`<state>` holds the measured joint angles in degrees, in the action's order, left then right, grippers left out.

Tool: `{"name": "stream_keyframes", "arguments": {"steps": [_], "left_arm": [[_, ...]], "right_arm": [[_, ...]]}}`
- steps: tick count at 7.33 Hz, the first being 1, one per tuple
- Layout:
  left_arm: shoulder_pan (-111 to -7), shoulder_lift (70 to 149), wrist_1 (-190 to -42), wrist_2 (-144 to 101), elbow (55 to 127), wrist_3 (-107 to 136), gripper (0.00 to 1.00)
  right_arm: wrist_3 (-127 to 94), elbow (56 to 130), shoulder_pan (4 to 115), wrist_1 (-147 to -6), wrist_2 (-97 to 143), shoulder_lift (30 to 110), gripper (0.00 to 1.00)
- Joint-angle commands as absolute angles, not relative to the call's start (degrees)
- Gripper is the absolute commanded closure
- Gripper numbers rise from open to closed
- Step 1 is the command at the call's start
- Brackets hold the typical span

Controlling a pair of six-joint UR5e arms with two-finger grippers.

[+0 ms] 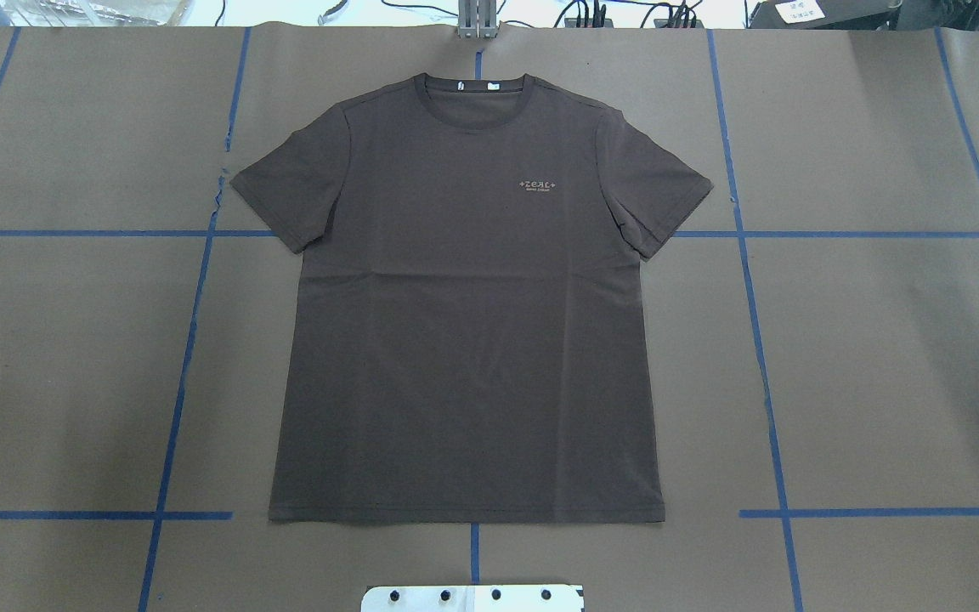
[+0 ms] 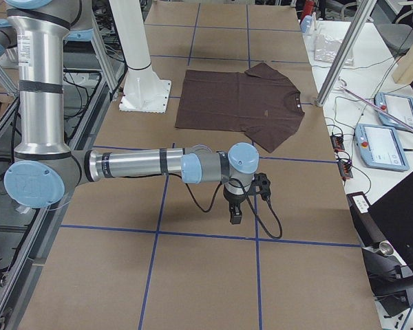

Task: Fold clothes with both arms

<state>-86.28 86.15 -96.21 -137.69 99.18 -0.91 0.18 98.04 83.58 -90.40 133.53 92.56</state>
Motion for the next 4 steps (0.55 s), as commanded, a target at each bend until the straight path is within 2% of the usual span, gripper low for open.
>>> {"name": "stream_keyframes", "arguments": {"steps": [1,3,4], "left_arm": [[-86.22,86.74,-95.98,-137.64,99.92,1.21,0.00],[-86.22,86.92,-95.98,-137.55,99.41,1.32,0.00],[-86.22,86.40,-96.06,-137.72,100.01,1.67,0.00]], "right_arm": [[0.18,97.82,83.58,-90.35,133.51,92.46,0.00],[0.44,97.65,83.41,-89.30,134.64,92.20,0.00],[0.27,95.82,82.19,-84.51,138.48,92.02,0.00]]}}
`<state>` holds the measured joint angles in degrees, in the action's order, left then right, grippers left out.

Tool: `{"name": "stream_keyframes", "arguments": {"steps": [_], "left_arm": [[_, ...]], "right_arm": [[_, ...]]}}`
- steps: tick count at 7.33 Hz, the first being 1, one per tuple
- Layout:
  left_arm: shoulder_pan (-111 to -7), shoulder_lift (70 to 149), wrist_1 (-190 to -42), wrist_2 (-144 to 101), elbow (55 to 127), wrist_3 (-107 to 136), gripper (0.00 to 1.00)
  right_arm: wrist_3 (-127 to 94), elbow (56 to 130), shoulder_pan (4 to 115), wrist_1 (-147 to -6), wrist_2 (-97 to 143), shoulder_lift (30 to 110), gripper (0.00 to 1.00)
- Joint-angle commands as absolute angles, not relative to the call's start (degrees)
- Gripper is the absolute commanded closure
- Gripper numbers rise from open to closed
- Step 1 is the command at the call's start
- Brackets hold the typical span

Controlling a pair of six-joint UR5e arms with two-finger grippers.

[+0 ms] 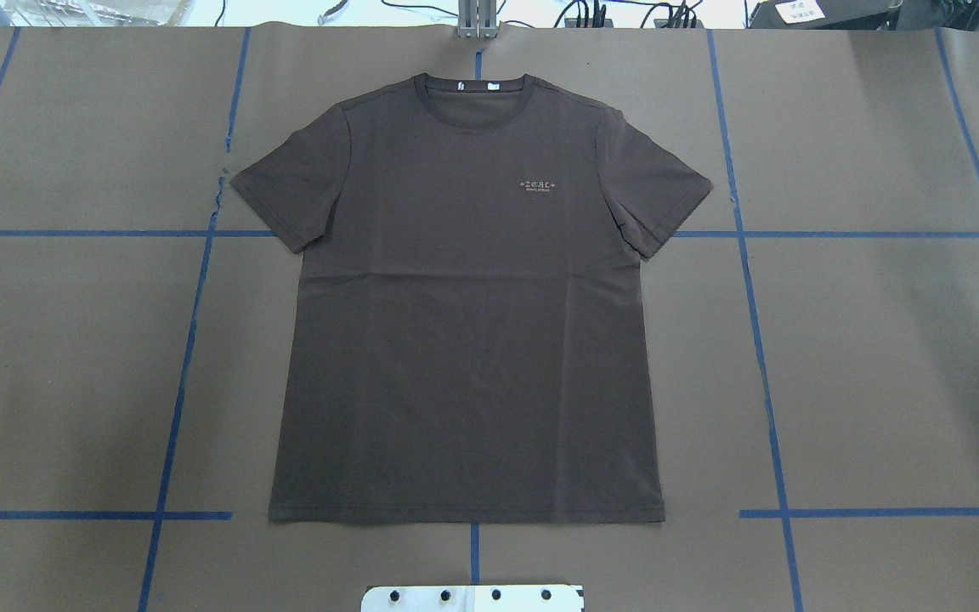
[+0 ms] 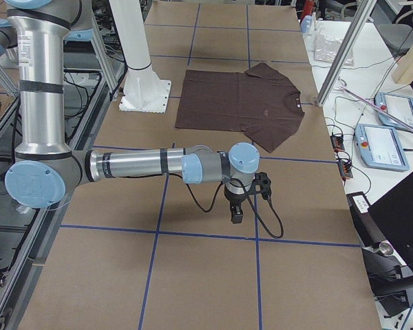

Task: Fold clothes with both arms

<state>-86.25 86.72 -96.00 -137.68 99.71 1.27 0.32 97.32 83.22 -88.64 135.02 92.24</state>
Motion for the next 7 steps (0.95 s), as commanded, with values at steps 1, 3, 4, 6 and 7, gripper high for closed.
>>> {"name": "stream_keyframes", "arguments": {"steps": [1,3,4,6,7], "left_arm": [[-86.22,86.31,-96.15,-137.72,100.19,1.67,0.00],[-86.13,86.40,-96.15,-137.99,100.20,1.67,0.00],[-86.13,86.40,-96.24,-137.90,99.67,1.67,0.00],[-86.13,86.31,-96.24,-137.73,100.10,1.84,0.00],[-86.13,86.22,-96.15,-137.55,100.72,1.76,0.00]], "right_arm": [[-0.61,93.89,79.92,-77.68,138.52,91.24,0.00],[-14.39,87.84,73.34,-70.68,138.17,83.28,0.00],[-22.68,83.63,70.26,-70.66,138.16,76.36,0.00],[-31.26,76.33,64.63,-70.58,135.54,66.06,0.21],[-31.46,73.16,62.16,-70.66,133.35,62.35,0.30]]}}
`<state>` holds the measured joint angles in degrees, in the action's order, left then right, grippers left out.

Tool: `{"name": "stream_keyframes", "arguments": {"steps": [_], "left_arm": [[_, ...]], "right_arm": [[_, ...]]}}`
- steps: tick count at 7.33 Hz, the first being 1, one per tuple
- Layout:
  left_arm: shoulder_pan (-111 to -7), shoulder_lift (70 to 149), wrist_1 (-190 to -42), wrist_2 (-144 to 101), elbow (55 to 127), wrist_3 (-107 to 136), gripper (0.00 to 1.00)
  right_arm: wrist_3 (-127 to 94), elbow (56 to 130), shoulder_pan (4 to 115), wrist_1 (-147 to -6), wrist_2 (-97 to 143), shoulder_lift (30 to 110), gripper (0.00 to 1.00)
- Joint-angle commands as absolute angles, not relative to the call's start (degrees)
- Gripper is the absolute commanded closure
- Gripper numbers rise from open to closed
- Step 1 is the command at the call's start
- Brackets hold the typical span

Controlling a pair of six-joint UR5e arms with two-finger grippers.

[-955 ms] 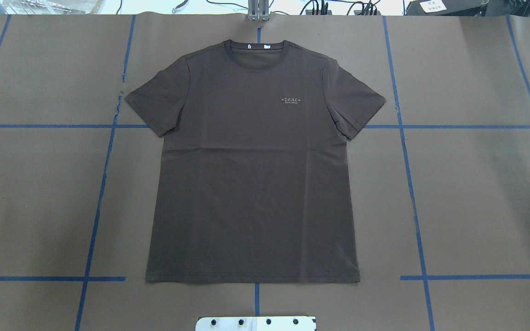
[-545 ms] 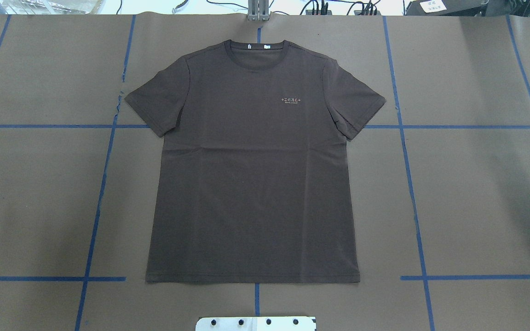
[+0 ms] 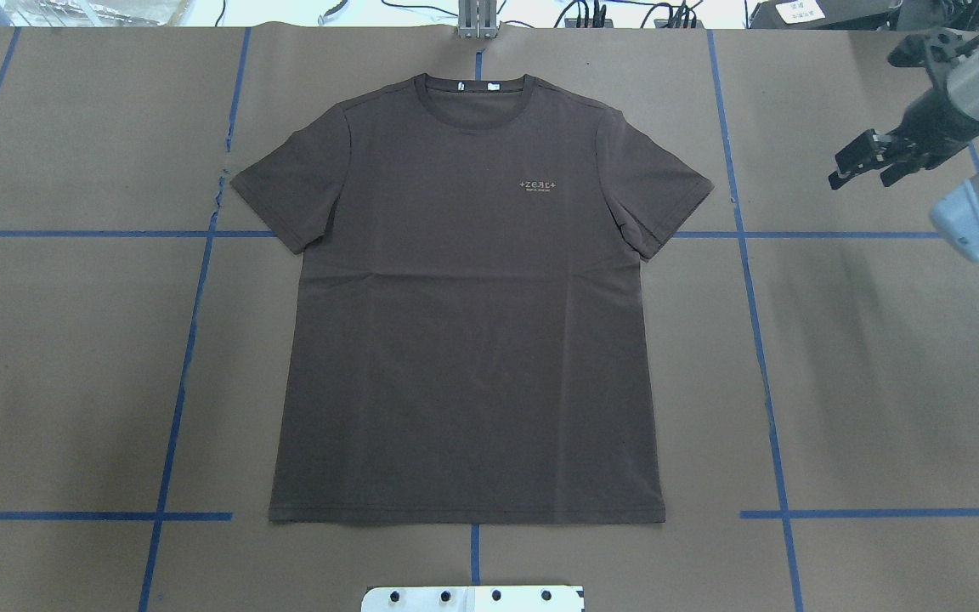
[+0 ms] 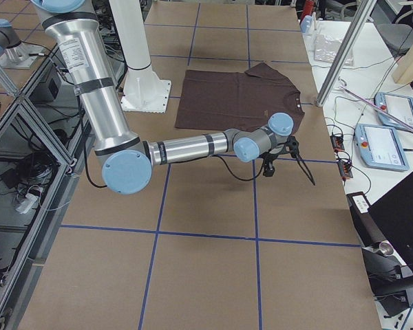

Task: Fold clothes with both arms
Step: 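Move the right gripper to the sleeve nearest it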

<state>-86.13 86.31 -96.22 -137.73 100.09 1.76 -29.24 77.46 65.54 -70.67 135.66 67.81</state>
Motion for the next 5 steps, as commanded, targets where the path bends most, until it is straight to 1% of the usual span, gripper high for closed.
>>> {"name": "stream_keyframes", "arguments": {"steps": [1,2,3,4,5], "left_arm": [[-86.13,86.13,-96.24,-137.55,100.64,1.76,0.00],[-86.13,86.22,-96.24,-137.64,100.63,1.84,0.00],[-86.13,86.31,-96.24,-137.55,100.81,1.76,0.00],[-86.13,86.31,-96.24,-137.55,100.72,1.67,0.00],[-86.13,86.31,-96.24,-137.55,100.72,1.67,0.00]], "right_arm": [[-31.55,71.56,60.92,-70.66,131.85,60.49,0.31],[-36.25,69.63,59.52,-70.58,130.62,57.77,0.25],[-44.56,69.26,57.33,-67.97,126.08,57.31,0.10],[-51.78,66.65,55.30,-61.07,122.38,57.30,0.08],[-57.16,64.88,54.07,-57.08,121.65,56.96,0.08]]}}
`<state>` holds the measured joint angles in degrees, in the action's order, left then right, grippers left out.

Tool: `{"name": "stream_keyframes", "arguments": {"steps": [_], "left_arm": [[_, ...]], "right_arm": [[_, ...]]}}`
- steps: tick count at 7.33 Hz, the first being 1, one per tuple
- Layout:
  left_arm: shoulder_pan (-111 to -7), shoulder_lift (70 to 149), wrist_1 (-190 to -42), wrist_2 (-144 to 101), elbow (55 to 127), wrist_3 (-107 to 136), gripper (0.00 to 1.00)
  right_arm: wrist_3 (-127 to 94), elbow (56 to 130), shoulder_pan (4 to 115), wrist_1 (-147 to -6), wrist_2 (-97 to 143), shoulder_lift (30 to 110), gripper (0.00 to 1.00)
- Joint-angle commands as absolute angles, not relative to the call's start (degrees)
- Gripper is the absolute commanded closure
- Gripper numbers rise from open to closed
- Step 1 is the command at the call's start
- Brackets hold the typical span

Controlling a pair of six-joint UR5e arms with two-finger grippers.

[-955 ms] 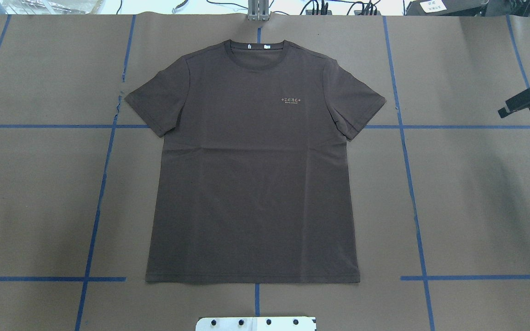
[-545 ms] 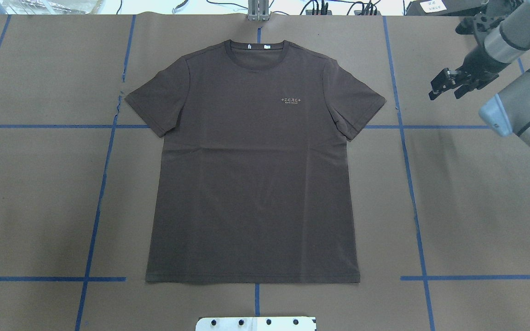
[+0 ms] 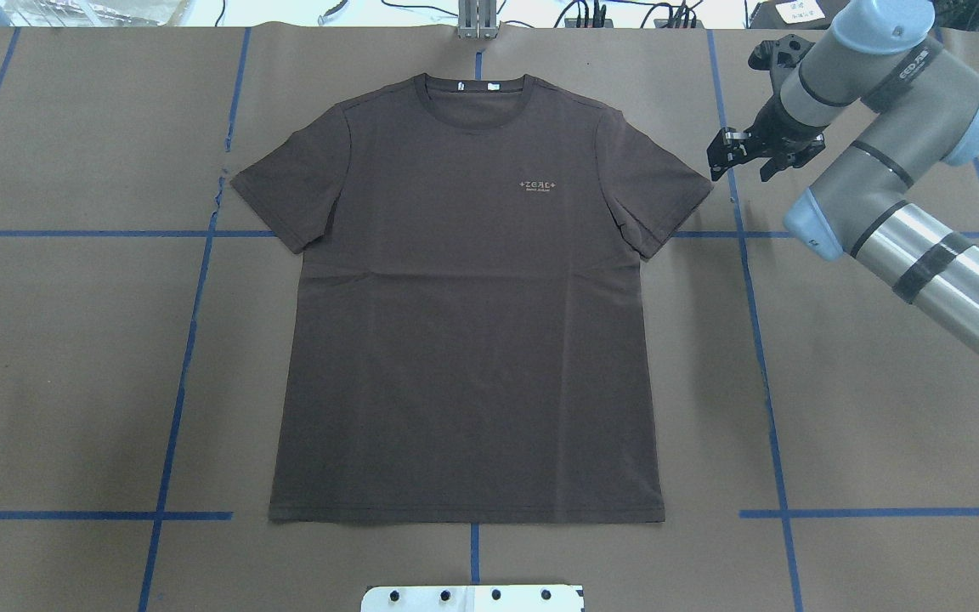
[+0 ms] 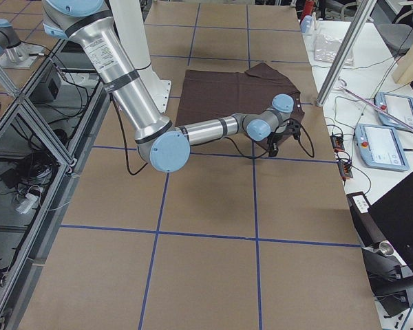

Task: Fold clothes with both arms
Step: 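Move the right gripper to the sleeve nearest it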

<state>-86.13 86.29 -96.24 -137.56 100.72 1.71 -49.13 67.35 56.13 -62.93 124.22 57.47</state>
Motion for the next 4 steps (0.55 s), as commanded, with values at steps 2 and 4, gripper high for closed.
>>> {"name": "stream_keyframes", "arguments": {"steps": [2,4], "left_arm": [[-86.13,86.57,-96.24,-137.64,100.72,1.84,0.00],[-86.13,86.57,-96.24,-137.64,101.60,1.85,0.00]], "right_arm": [[-57.57,63.64,53.00,-56.95,119.37,55.91,0.09],[-59.15,63.02,53.00,-56.95,119.09,55.28,0.38]]}}
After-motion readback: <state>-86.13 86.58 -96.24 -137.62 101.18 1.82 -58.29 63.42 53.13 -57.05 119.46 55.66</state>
